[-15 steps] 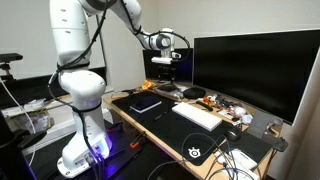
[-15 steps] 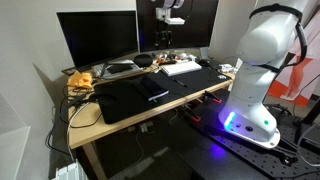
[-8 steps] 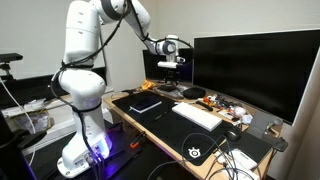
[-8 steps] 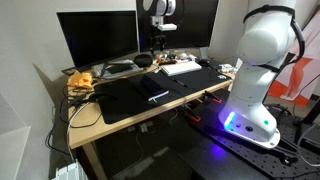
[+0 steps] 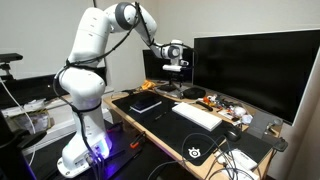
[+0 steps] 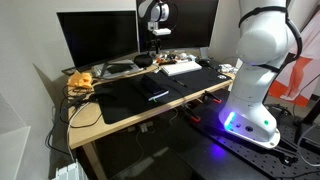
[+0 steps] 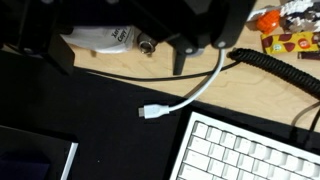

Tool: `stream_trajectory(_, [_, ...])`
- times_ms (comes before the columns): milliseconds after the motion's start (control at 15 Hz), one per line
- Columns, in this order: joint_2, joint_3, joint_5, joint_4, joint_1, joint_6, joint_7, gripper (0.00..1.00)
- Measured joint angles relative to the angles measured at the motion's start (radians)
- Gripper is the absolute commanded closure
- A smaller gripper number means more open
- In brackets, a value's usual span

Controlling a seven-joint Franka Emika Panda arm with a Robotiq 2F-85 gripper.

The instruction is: Take the small silver object near the monitor and position it at the edge of the table

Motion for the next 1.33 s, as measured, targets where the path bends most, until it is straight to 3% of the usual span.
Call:
stream_trajectory(667, [0.049,0.007,-0.001,0.038,-0.002,-0.008,0.001,0.0])
stream_trajectory(1333, [0.253,0.017,-0.001,0.246,-0.003,-0.025,0.034,0.0])
